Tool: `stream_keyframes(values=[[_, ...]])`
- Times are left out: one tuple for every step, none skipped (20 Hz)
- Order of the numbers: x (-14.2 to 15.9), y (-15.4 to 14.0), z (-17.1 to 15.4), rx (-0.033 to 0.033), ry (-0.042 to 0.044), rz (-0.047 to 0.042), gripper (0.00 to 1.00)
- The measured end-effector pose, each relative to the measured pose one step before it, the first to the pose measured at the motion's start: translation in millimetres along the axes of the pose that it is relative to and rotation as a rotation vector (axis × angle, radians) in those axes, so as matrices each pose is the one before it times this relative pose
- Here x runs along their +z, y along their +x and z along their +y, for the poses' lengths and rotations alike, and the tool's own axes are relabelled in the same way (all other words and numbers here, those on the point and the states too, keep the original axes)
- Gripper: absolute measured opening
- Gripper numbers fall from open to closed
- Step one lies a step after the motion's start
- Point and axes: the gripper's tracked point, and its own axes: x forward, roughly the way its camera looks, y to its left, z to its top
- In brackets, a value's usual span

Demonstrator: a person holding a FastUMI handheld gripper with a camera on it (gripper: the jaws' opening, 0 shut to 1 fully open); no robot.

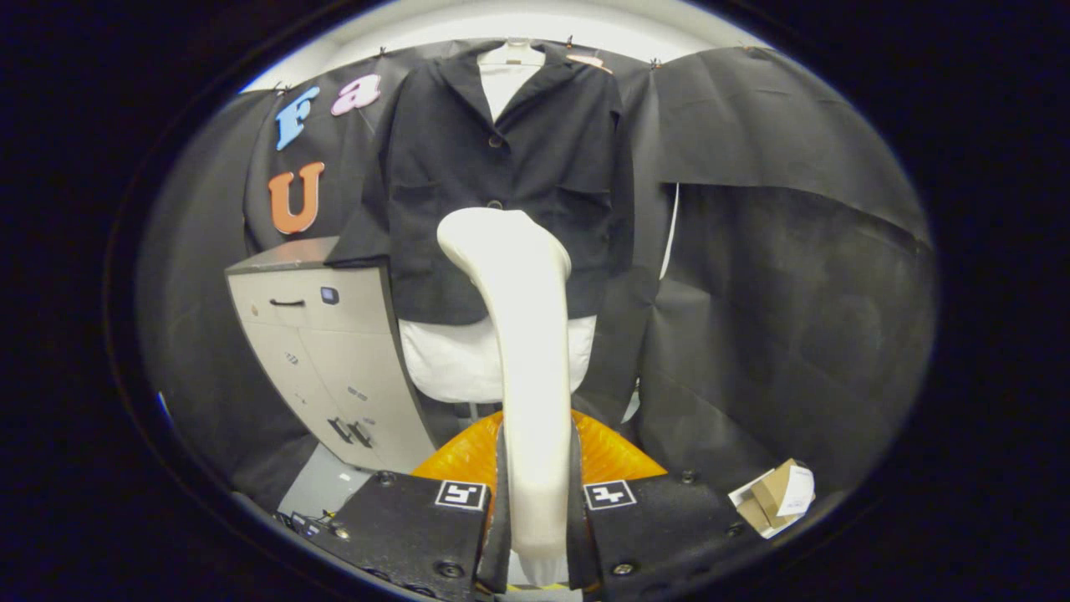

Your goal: Iron the clothes twice with a garment steamer, once on the left side and once on the right side.

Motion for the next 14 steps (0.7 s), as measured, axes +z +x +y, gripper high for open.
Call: stream_keyframes(values=[[2.4, -11.67, -3.71, 0.01641, -0.00163, -0.00978, 0.29], [3.42, -12.05, -2.41, 0.01793, 0.00063, -0.01357, 0.29], [1.91, -11.53, -2.38, 0.01527, -0.00211, -0.01164, 0.29], [1.42, -12.83, -2.13, 0.01813, -0.00536, -0.0104, 0.29], [0.98, -12.26, -2.88, 0.01462, -0.00457, -0.01133, 0.29], [-1.26, -12.53, -3.61, 0.01218, -0.009, -0.0054, 0.29], [-2.04, -12.82, -3.57, 0.01204, -0.0024, -0.00957, 0.29], [-1.78, -12.88, -2.33, 0.01134, -0.00273, -0.00485, 0.29], [-2.81, -11.63, -2.08, 0.01044, 0.00017, -0.00959, 0.29], [-2.19, -11.75, -1.9, 0.01158, -0.00073, -0.00634, 0.29], [-4.33, -11.62, -1.87, 0.01364, -0.00326, -0.00517, 0.29], [-3.91, -11.29, -0.7, 0.0136, -0.00053, -0.00231, 0.29], [-6.17, -8.21, -1.48, 0.01369, -0.00315, -0.00306, 0.29], [-5.31, -8.28, -2.39, 0.00789, 0.00116, 0.00266, 0.29]])
